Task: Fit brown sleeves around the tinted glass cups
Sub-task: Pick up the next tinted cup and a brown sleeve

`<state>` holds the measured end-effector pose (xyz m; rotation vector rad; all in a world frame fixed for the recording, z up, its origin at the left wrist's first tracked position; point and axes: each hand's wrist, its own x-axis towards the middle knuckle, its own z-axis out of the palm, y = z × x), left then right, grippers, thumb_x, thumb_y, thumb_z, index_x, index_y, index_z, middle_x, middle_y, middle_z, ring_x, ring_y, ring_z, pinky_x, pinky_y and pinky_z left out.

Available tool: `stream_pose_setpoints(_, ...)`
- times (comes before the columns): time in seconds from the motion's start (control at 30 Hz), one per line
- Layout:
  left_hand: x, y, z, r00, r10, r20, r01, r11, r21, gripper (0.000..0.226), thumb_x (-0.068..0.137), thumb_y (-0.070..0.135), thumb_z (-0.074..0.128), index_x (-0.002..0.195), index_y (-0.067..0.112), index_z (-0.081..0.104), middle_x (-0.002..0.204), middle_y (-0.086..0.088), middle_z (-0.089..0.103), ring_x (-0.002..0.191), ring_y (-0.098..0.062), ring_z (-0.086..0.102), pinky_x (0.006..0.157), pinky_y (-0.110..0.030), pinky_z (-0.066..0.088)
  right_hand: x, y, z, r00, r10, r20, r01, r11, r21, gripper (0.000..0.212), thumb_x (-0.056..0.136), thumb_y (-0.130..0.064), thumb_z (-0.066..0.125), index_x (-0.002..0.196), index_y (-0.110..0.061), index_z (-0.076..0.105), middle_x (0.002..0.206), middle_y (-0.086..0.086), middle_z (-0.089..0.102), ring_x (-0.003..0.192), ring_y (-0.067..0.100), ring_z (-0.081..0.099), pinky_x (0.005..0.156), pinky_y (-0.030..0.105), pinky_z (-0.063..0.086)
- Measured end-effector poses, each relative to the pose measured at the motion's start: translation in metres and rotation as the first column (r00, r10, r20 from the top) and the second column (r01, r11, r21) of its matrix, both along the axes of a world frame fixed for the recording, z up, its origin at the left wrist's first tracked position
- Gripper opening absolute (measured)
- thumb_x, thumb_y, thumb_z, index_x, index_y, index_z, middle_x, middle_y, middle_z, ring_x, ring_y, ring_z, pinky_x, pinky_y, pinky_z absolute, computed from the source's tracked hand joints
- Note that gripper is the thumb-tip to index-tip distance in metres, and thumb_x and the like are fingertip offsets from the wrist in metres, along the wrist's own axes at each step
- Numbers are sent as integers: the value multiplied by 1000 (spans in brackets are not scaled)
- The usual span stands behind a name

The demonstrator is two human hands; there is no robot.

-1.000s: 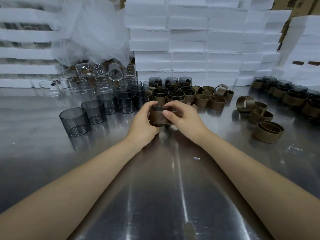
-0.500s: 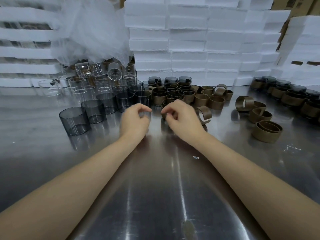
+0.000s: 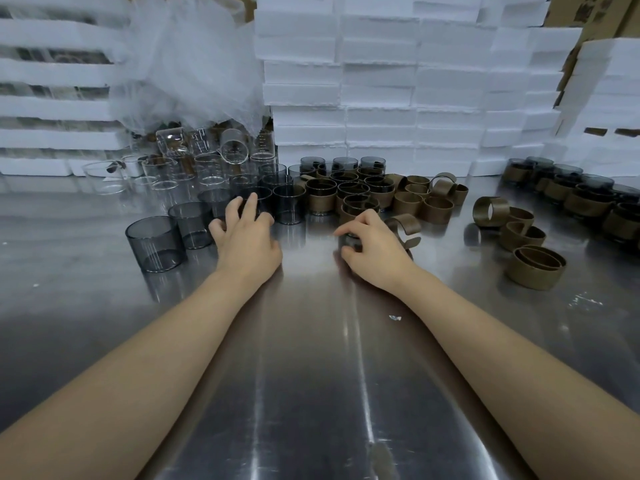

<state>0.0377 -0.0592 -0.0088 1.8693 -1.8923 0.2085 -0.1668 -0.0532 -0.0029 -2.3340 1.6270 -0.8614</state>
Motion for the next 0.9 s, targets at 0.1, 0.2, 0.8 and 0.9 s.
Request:
stream_pose_setpoints(0.1,0,1,1,1000,-25,-14,25,1000,-16,36,89,13,53,124,13,61,160,-7,21,145,-26,10,108,-48,14,-2,-2,-1,1000,-17,-7,17,999,33,42,92,-16,57,134,-12,54,120,-1,39,103,13,46,87,17,33)
stream_pose_setpoints(0.2,-3,3,1,997,-65,-31,62,995,-81,35,86,12,56,120,12,63,151,-9,32,142,-27,15,108,-46,15,-2,-5,-4,997,-43,-58,47,997,63,42,95,-25,55,136,-13,53,131,3,37,113,19,47,88,16,28)
stream_pose_setpoints(0.8,-29,18,7,863,-336,-378,224,924,-309,35,87,9,56,119,22,60,100,6,48,111,-13,42,95,-27,18,-7,-12,-5,983,-181,-25,182,974,136,41,94,-25,53,132,-9,54,135,8,31,110,25,52,87,19,27)
stream_pose_setpoints(0.9,-30,18,6,876,-314,-367,208,931,-300,51,87,20,60,137,20,47,125,1,42,126,-17,32,102,-27,15,-7,-13,-6,986,-165,-29,168,976,142,41,95,-26,53,132,-10,53,135,9,31,102,23,52,87,18,28)
